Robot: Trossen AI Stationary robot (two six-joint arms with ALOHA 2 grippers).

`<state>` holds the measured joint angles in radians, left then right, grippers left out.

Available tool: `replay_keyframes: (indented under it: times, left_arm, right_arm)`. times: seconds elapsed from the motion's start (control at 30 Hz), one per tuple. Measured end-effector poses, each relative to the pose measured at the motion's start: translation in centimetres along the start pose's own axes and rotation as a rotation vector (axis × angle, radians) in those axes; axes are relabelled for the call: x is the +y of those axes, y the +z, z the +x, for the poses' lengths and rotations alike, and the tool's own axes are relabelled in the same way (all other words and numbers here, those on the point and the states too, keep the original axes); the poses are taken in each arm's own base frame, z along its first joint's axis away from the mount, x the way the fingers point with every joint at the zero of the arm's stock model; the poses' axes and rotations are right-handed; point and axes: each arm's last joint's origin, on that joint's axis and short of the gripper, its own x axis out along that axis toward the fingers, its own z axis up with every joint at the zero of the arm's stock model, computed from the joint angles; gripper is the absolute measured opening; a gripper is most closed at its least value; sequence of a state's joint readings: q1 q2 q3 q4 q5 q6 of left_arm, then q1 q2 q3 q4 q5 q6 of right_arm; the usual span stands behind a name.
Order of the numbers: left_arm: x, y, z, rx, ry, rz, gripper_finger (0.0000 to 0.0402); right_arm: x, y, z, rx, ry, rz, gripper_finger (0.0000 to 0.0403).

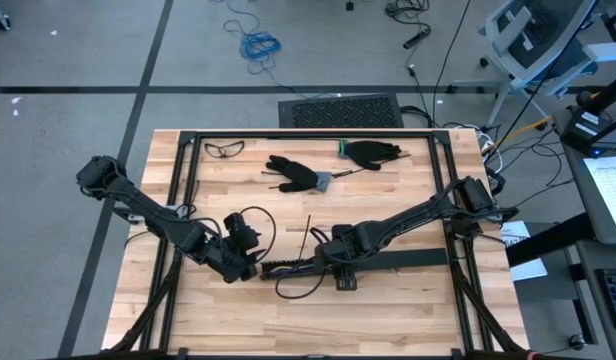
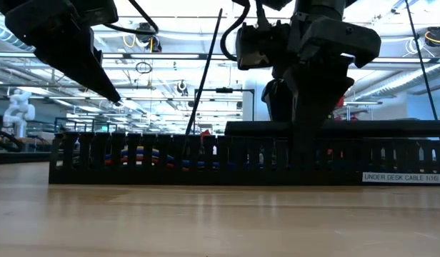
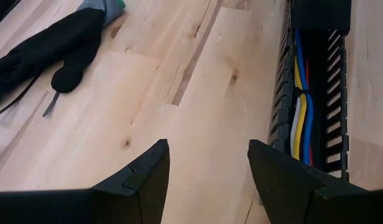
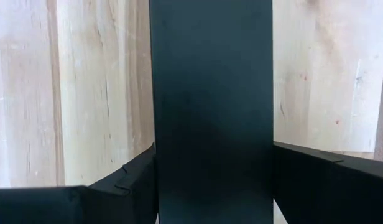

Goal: Ziptie cables
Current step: Insert the black cover of the black cable duct

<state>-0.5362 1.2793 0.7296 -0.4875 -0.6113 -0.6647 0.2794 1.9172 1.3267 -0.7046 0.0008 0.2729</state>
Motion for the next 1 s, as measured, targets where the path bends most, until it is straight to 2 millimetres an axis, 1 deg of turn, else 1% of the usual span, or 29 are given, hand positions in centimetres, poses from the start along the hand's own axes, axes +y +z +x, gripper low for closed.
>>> replay_keyframes:
  times: [0.2,0.33,0.67,0.8,1.0]
  left_arm:
    - [0.0,0.0,0.0,0.001,0.001,-0.001,0.0212]
    - [0.0,0.0,0.0,0.002,0.001,-0.001,0.0212]
    - [0.3,0.2,0.1,-0.022,0.04,0.02,0.0212]
    - [0.5,0.3,0.3,-0.02,0.05,0.013,0.0212]
    - [0.8,0.5,0.5,-0.015,0.065,0.075,0.0212]
  right_arm:
    - [0.0,0.1,1.3,0.024,-0.003,0.002,0.0233]
    - [0.0,0.1,1.4,0.018,-0.009,0.004,0.0233]
    - [-1.1,0.5,1.1,-0.005,-0.027,0.052,0.0233]
    - [-1.4,0.4,0.6,-0.007,-0.03,0.058,0.0233]
    - [-2.2,0.2,-0.1,0.011,-0.047,0.073,0.0233]
